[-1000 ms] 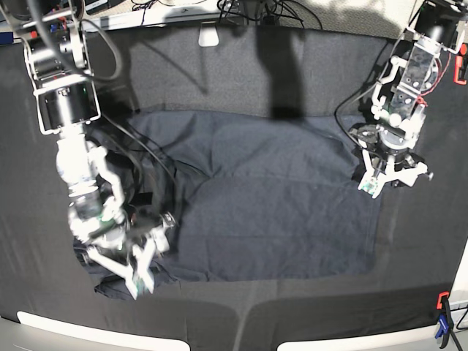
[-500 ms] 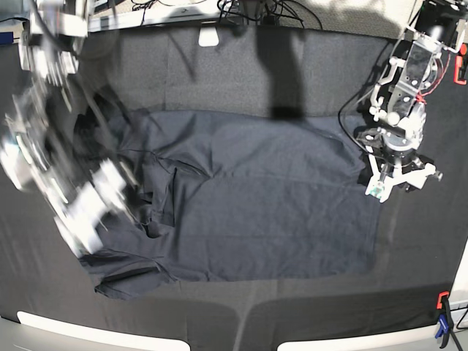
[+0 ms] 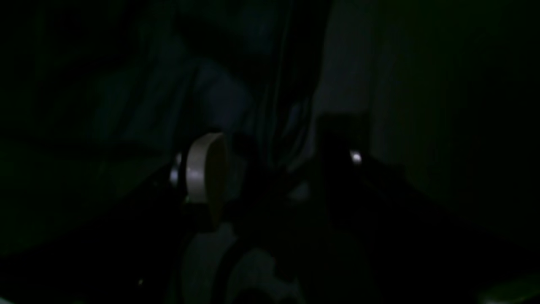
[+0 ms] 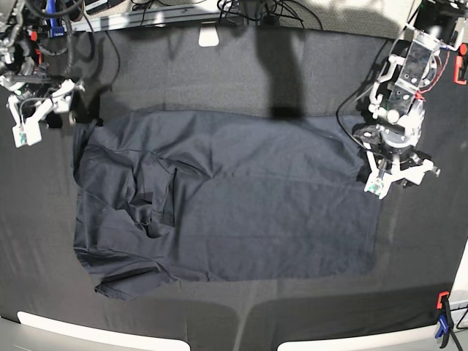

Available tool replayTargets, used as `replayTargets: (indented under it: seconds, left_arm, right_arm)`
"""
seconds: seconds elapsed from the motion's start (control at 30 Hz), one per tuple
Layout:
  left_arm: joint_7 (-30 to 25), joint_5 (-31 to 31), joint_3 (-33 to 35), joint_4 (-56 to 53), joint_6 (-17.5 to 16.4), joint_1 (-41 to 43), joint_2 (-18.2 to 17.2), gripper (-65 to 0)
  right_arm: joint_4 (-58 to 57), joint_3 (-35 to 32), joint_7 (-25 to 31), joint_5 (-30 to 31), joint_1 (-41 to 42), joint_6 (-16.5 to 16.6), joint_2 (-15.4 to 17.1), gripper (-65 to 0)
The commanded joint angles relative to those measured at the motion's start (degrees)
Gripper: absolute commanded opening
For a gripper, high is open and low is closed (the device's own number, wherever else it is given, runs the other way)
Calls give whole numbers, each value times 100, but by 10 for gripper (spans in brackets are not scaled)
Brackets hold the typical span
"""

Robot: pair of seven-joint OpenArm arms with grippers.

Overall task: Layout the t-shirt on the table in an organized manner, then fold the t-shirt properly
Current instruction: 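Pull the shirt fabric with the right gripper toward the robot base, then move the left gripper to the shirt edge near the robot base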

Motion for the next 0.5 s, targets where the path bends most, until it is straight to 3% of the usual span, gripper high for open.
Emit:
replayTargets:
  seconds: [0.0,0.17,0.37,0.47]
  left_arm:
    - [-87,76,-37,105,111,-96,-63,-298]
    - [-87,74,-37,105,111,-96,-63,-298]
    - [-87,74,-37,105,111,-96,-63,-298]
    - [-87,74,-37,105,111,-96,-63,-298]
  right_arm:
    - [98,31,125,-9,83,154,33,-310]
    - [-61,24,105,-87,195,154,-179,-310]
    - [-894,-79,181,-332,551,154,-164,-324]
    - [-1117,-79,81,-315,769,154,-164,-509]
